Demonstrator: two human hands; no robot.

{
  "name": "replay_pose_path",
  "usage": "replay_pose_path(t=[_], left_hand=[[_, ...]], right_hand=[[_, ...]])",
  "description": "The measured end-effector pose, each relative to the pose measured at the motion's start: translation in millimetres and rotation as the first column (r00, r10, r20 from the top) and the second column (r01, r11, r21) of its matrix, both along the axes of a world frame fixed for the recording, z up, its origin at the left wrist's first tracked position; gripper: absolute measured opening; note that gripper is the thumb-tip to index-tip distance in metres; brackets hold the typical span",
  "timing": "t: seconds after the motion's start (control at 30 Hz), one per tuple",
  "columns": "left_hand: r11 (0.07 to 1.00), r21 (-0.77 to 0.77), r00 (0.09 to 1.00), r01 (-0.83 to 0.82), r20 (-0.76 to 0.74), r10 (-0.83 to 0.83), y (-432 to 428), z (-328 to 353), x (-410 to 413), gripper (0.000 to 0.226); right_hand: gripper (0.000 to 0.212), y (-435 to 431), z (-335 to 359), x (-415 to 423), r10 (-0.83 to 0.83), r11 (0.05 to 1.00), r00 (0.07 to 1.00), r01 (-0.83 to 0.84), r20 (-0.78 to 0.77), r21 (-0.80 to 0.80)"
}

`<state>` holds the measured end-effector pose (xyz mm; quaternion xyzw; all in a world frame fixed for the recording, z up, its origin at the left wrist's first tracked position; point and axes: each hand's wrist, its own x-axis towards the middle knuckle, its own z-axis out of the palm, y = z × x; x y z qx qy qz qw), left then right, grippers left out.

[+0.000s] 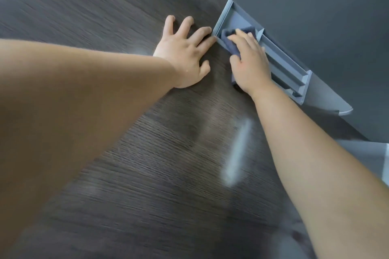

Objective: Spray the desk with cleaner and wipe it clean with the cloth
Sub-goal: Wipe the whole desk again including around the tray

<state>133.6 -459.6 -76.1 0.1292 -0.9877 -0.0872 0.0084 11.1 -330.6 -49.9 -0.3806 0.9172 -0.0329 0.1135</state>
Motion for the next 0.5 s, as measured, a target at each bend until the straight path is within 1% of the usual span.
replay_pose_path(t=[0.07,0.2,0.27,0.4,0.47,0.5], left_hand=[[1.0,-0.012,1.0,0.005,0.001,-0.005,0.9,1.0,0.2,0.067],[1.0,-0.004,1.0,0.004,0.009,-0.004,-0.6,1.6,-0.5,0.067],[1.0,-0.01,1.0,0.001,0.005,-0.001,-0.5,0.1,-0.7,0.067],[1.0,-0.026,1.0,-0.003,0.003,0.003,0.0,0.0,-0.8,0.066],[1.0,-0.024,1.0,-0.002,0.011,0.002,0.6,0.9,-1.3,0.067],[1.0,-0.028,1.0,-0.005,0.009,0.005,1.3,0.3,-1.3,0.067]], right_hand=[[0.049,6.2,-1.7,0.0,-0.01,1.0,0.999,0.01,-0.032,0.017],[0.052,-16.0,-9.1,24.6,-0.159,0.987,0.987,0.159,-0.035,-0.018],[0.052,-20.5,-9.6,27.8,-0.143,0.989,0.989,0.142,-0.035,-0.027],[0.05,4.2,-3.4,4.3,0.0,1.0,1.0,0.001,-0.023,0.021],[0.05,14.3,-4.0,0.2,-0.008,0.999,0.999,0.01,-0.052,0.041],[0.049,12.7,-6.0,4.2,-0.045,0.998,0.996,0.048,-0.073,0.04]])
